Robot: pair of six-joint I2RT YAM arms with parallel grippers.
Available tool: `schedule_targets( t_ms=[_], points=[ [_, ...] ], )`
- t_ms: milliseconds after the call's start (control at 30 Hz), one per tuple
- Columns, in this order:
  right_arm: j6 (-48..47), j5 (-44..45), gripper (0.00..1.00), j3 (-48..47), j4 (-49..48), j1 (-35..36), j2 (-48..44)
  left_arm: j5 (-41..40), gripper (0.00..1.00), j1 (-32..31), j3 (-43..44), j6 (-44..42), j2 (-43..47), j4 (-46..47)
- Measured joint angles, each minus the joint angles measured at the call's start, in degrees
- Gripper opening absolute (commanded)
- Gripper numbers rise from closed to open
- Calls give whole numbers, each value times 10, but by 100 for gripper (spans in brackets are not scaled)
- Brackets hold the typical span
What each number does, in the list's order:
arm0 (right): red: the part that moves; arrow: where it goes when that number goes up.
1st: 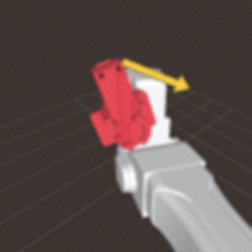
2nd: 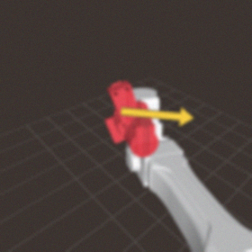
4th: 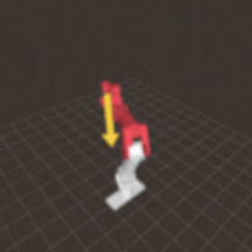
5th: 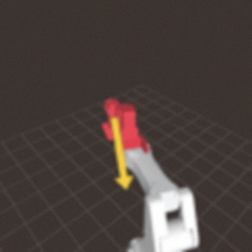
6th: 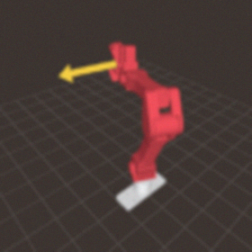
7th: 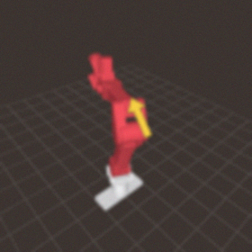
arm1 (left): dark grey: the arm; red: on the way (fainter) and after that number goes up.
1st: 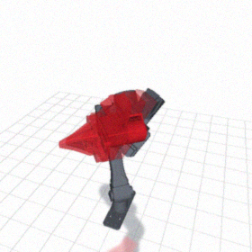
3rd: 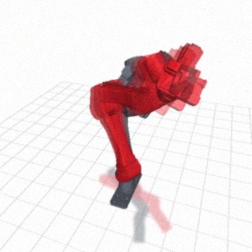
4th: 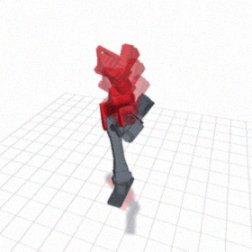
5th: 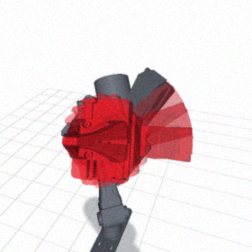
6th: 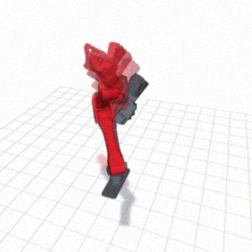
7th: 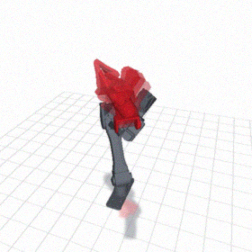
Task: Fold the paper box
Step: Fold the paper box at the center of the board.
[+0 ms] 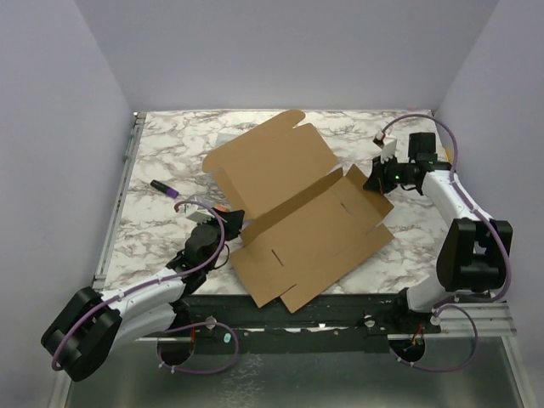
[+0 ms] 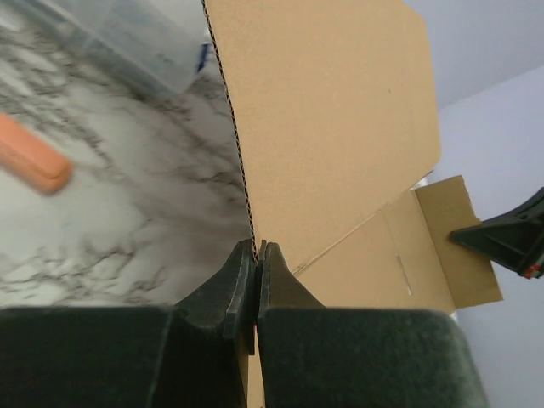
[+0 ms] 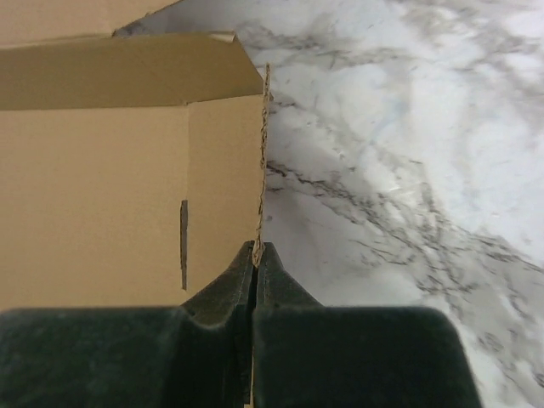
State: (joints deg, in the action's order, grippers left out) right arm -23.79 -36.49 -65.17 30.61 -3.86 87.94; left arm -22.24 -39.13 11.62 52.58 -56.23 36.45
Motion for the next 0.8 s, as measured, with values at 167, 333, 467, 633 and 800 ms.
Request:
schedule_targets(
  t_ms=[167, 333, 467, 633, 800],
  points=[
    [2, -18, 1, 37, -34, 15, 26, -14, 8, -1, -35, -14, 24, -16],
    [2, -21, 2, 39, -58, 17, 37, -7, 21, -3, -42, -19, 22, -16],
    [2, -17, 4, 39, -71, 17, 48, 3, 32, -4, -54, -22, 30, -28],
    [3, -3, 16, 39, -70, 17, 67, 3, 41, -5, -51, -26, 61, -65],
    [7, 9, 37, 35, -69, 17, 73, 5, 54, -5, -16, -35, 90, -144]
  ],
)
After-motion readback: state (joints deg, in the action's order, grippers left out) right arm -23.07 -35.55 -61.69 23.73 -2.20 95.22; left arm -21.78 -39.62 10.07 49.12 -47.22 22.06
